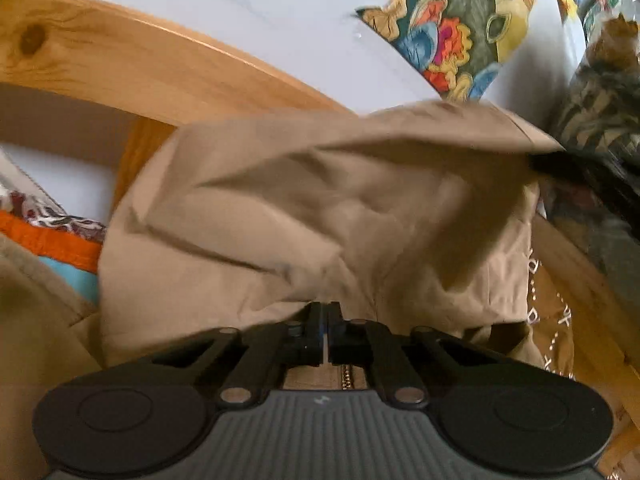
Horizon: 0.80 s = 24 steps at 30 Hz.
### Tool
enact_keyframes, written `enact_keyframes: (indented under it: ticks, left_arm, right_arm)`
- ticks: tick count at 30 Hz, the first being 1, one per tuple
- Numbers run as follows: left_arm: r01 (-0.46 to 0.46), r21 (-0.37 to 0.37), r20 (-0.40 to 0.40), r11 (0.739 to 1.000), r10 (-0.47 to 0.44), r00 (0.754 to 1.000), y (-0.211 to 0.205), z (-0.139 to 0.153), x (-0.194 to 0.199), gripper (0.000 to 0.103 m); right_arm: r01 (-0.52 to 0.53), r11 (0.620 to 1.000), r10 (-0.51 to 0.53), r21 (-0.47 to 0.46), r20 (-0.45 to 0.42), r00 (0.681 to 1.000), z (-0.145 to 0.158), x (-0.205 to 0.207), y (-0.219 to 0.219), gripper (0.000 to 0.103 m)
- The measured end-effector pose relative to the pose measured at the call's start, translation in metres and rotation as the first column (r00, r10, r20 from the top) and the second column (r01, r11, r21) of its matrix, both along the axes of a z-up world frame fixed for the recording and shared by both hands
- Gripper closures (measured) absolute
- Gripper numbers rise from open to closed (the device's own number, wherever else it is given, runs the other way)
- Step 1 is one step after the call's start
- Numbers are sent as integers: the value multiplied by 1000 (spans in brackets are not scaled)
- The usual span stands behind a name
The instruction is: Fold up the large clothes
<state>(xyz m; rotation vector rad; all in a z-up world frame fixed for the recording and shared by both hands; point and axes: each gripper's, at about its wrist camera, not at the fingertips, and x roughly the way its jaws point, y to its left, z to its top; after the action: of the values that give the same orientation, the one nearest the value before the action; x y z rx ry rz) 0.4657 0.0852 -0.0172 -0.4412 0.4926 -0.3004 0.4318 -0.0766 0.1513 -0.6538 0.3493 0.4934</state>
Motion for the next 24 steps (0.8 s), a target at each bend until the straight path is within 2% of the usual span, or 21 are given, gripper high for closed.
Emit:
enact_keyframes:
  ticks: [4, 8, 11, 13, 15, 17, 19, 20, 21, 22, 24]
  left_arm:
    - [2, 19, -5, 1000, -2, 1000, 4, -2, -20, 100]
    - [-23, 0, -66, 1000, 23, 998, 27, -2, -58, 99]
    - [-34, 43, -87, 999, 38, 995, 44, -1, -94, 99]
    - [-51, 81, -105, 995, 60, 993, 57, -1, -121, 93]
    - [-75, 104, -129, 992, 88, 988, 69, 0, -141, 80]
    - [-105, 115, -142, 988, 121, 982, 78, 3, -159, 76]
    - [-126, 116, -144, 985, 142, 979, 85, 8, -172, 72]
    - [-136, 114, -144, 984, 151, 978, 88, 12, -178, 66]
    - [-141, 111, -142, 984, 156, 977, 89, 16, -182, 55]
    - [-140, 105, -136, 985, 154, 979, 88, 21, -184, 50]
    - [-124, 80, -127, 989, 133, 983, 85, 28, -182, 39]
  right_arm:
    - [-30, 997, 32, 69, -23, 999, -22, -66, -12, 103]
    - [-39, 993, 48, 111, -72, 996, -56, -122, -22, 103]
    - [-47, 992, 61, 120, -122, 991, -86, -153, -23, 103]
    - [-31, 992, 52, 123, -168, 984, -106, -167, -21, 103]
    - [-13, 993, 38, 117, -215, 976, -123, -176, -19, 103]
    - [-2, 996, 26, 87, -269, 963, -137, -185, -17, 103]
    - [14, 995, 17, 95, -315, 949, -141, -194, -19, 95]
    - [14, 994, 24, 108, -346, 938, -140, -199, -21, 90]
    - [10, 991, 38, 132, -356, 934, -136, -204, -26, 81]
    - [4, 987, 52, 158, -352, 934, -131, -212, -30, 70]
    - [-5, 983, 69, 184, -342, 937, -118, -223, -38, 60]
